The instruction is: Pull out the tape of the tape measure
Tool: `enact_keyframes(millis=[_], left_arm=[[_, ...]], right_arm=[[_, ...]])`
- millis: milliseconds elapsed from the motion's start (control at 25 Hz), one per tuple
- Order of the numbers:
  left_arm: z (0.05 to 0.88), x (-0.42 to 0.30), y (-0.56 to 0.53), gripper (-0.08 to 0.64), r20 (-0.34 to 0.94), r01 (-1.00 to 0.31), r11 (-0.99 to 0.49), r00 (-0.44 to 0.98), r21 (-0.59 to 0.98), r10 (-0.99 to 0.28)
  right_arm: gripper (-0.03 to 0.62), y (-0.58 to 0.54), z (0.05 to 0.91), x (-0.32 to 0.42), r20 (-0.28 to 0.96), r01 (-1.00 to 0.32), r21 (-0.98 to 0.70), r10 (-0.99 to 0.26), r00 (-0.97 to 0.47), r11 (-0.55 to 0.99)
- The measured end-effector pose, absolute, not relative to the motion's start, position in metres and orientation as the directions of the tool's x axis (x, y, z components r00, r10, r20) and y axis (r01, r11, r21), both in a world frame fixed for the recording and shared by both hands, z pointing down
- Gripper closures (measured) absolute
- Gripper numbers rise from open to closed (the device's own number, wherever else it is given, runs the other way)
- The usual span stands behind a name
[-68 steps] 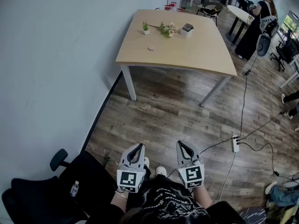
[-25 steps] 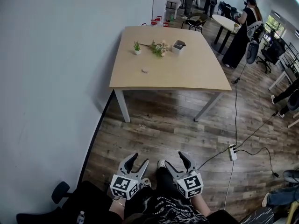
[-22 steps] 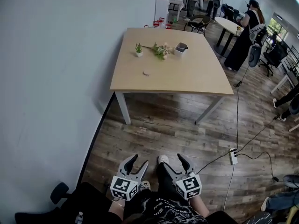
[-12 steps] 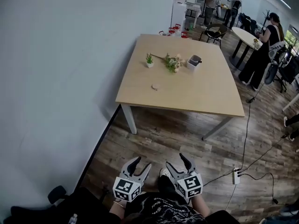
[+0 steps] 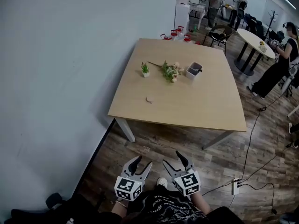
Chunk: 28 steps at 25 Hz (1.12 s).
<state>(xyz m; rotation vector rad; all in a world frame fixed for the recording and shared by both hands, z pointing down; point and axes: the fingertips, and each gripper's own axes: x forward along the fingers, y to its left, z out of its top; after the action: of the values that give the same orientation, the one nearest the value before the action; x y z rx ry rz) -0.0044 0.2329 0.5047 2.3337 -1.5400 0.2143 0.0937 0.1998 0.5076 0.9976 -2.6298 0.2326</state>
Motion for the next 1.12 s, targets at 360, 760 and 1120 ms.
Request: enact_keyframes(millis=[360,760,1120], left_arm=[[0.525,0.026,0.191,0.353,0.37,-0.924,-0.334,0.382,0.188,-0.847],[0.538,0.018,0.145,0.353,0.412,-0.929,-0.315,0.368,0.192,-0.833],[0.538,-0.017,0.045,0.353,0.39,-0.91,-0.365,0.414,0.198,-0.822]], right_arm=[[0.301,0.152,0.523,0.121,0.374,-0.662,-0.051,-0.601,-0.706,0.747],[0.301,0.109,0.524,0.114,0.378,-0.675,-0.061,-0.608,-0.698,0.736],[0.301,0.026,0.538,0.09,0.417,-0.73,-0.056,-0.648,-0.637,0.681]])
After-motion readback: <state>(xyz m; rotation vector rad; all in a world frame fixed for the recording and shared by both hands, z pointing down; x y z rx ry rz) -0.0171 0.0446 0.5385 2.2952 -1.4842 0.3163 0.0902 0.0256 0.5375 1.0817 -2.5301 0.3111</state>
